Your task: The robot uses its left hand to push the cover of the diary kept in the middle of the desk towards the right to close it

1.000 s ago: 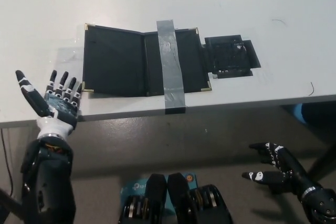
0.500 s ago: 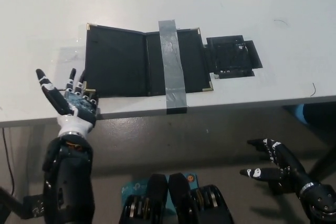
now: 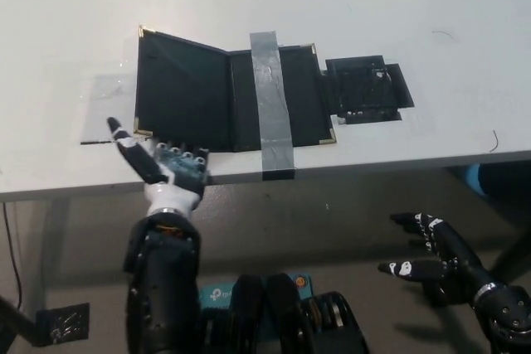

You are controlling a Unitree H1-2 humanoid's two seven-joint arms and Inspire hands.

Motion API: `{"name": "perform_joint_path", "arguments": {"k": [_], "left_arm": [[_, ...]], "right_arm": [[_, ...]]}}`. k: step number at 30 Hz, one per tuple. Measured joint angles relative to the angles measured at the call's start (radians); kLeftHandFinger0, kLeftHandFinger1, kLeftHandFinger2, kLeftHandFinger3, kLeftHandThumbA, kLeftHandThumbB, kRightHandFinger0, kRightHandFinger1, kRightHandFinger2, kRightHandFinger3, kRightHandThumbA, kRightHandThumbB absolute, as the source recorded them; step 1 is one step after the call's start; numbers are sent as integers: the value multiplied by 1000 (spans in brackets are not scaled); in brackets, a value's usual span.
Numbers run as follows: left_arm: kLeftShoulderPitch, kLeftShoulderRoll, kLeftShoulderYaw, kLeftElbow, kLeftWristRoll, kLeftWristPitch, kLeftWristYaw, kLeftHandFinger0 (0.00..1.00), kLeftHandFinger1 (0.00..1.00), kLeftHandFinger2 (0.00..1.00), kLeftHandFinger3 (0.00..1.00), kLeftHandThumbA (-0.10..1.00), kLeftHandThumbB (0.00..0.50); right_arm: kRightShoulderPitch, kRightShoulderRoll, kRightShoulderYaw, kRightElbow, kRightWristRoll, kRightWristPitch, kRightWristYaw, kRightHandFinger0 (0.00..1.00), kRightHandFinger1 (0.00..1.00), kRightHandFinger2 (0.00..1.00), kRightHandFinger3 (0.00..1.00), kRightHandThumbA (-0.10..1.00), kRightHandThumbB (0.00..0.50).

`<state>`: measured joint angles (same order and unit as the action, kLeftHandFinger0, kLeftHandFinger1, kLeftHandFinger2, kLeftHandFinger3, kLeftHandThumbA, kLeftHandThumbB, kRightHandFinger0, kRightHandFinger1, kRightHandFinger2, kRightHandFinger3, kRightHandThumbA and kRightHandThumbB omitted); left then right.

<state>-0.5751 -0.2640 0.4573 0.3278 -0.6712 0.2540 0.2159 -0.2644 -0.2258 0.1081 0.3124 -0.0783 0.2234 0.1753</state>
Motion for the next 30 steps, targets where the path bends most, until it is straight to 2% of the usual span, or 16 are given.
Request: {"name": "perform_joint_path", "arguments": {"k": [3,10,11,13,14,16,19,21,22,23,26,30], "left_arm": [[-6,0,-28,0,13,-2,6,1000,1000,1000,1000,1000,299],[-8,61,-250,-1,144,2,8,1000,1000,1000,1000,1000,296],[-8,74,-295,2,170,3,8,1000,1000,1000,1000,1000,268],[-7,98,-365,13,212,5,8,1000,1000,1000,1000,1000,245],[-7,114,-402,21,233,6,8,1000,1000,1000,1000,1000,193],[-8,145,-467,31,274,7,8,1000,1000,1000,1000,1000,250],[-11,194,-552,41,327,10,7,1000,1000,1000,1000,1000,216],[-22,241,-624,46,372,15,1,1000,1000,1000,1000,1000,216],[-27,257,-648,48,388,17,-1,1000,1000,1000,1000,1000,260],[-34,280,-687,51,411,21,-6,1000,1000,1000,1000,1000,276],[-56,334,-786,56,470,26,-17,1000,1000,1000,1000,1000,288],[-92,393,-910,57,551,27,-27,1000,1000,1000,1000,1000,272]], "right_arm": [[0,-2,0,0,0,0,2,839,884,829,748,1000,471],[-1,1,7,-3,0,3,8,829,880,832,762,1000,468],[0,1,8,-2,0,4,8,831,879,828,753,1000,466],[1,1,9,-2,0,4,8,822,870,820,746,1000,462],[3,1,9,-1,0,4,8,814,862,813,745,1000,471],[6,1,9,2,0,4,8,813,862,811,750,1000,472],[10,1,10,4,0,5,8,808,856,809,759,1000,465],[11,2,12,5,0,5,8,803,850,804,754,1000,459],[11,3,13,5,0,5,8,809,853,809,759,1000,445],[12,3,13,5,0,5,8,810,853,808,758,1000,446],[12,5,14,6,0,5,8,823,866,823,764,1000,454],[14,6,15,6,0,5,8,826,866,822,764,1000,457]]}}
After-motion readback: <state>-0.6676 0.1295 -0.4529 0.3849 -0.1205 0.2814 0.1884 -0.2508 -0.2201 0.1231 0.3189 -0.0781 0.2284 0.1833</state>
